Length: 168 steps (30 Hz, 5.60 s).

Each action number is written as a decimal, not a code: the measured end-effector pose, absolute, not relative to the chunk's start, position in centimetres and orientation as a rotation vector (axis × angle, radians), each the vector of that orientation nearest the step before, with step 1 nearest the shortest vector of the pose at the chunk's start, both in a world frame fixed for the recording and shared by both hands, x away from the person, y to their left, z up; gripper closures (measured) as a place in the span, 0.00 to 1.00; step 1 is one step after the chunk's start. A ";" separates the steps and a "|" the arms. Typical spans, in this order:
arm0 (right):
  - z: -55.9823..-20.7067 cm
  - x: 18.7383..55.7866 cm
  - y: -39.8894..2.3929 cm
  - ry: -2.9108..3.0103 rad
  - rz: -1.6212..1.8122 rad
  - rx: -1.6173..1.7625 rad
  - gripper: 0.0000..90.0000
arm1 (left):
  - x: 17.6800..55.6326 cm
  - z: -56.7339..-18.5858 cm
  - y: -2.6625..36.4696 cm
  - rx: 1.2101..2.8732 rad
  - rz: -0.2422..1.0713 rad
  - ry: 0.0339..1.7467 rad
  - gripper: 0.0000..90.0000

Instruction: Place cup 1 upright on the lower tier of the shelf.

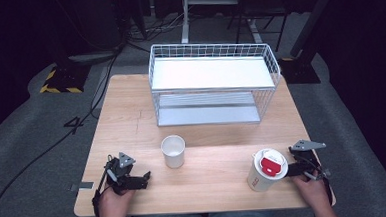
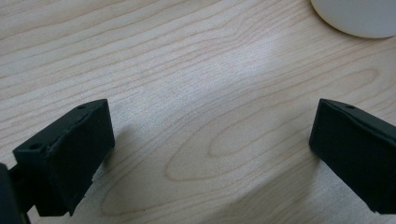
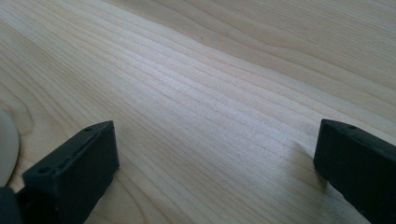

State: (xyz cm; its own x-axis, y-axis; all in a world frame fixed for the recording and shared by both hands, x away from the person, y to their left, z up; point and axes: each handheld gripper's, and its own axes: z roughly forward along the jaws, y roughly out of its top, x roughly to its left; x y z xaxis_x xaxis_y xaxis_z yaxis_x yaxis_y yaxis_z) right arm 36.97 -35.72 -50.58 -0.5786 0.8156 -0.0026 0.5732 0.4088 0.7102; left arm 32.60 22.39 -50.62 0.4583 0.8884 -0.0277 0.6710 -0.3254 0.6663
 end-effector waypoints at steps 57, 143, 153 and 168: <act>-50.6 36.9 -35.7 2.318 0.964 1.200 0.00 | 28.8 -47.1 21.2 1.924 0.520 1.114 0.10; -50.6 36.9 -35.7 2.297 0.957 1.224 0.00 | 35.6 -48.6 13.2 1.945 0.380 1.021 0.17; -50.6 36.9 -35.7 2.297 0.957 1.225 0.00 | 35.5 -48.6 13.2 1.954 0.410 1.011 0.25; -50.6 36.9 -35.7 2.297 0.957 1.224 0.00 | 35.1 -48.1 12.7 2.000 0.436 0.984 0.25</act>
State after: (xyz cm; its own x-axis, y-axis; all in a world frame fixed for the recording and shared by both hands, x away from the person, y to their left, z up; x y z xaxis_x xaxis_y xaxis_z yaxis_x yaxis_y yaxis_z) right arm 36.87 -35.68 -50.58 -0.5564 0.8309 -0.0034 0.5827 0.3931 0.7113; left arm 35.11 12.71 -48.08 0.6306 0.7743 -0.0530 0.4805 -0.3359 0.8101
